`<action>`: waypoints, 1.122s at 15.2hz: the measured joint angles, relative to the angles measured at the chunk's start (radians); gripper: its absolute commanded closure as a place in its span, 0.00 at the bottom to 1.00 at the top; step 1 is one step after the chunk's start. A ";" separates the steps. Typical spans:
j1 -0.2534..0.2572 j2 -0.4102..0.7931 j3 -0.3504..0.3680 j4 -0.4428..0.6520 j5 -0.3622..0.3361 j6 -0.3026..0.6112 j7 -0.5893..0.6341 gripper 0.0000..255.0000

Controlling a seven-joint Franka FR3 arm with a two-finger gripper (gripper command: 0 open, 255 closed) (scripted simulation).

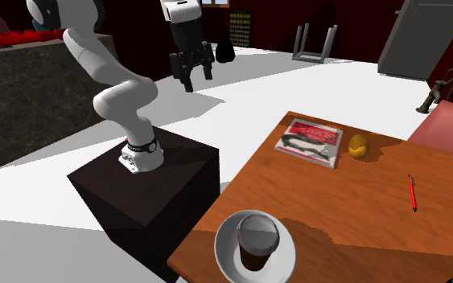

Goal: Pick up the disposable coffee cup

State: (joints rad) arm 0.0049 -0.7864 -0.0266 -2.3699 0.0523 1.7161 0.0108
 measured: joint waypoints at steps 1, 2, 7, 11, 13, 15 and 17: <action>0.000 0.000 0.000 0.000 0.000 0.000 0.000 0.00; -0.002 0.013 -0.009 0.003 -0.005 0.007 -0.012 0.00; -0.011 0.139 -0.074 0.018 -0.031 0.096 -0.099 0.00; -0.015 0.277 -0.132 0.074 -0.044 0.160 -0.180 0.00; -0.015 0.355 -0.158 0.103 -0.042 0.200 -0.220 0.00; -0.015 0.426 -0.182 0.136 -0.037 0.227 -0.259 0.00; -0.015 0.508 -0.206 0.189 -0.027 0.246 -0.300 0.00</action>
State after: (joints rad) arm -0.0101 -0.2787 -0.2321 -2.1810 0.0254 1.9619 -0.2895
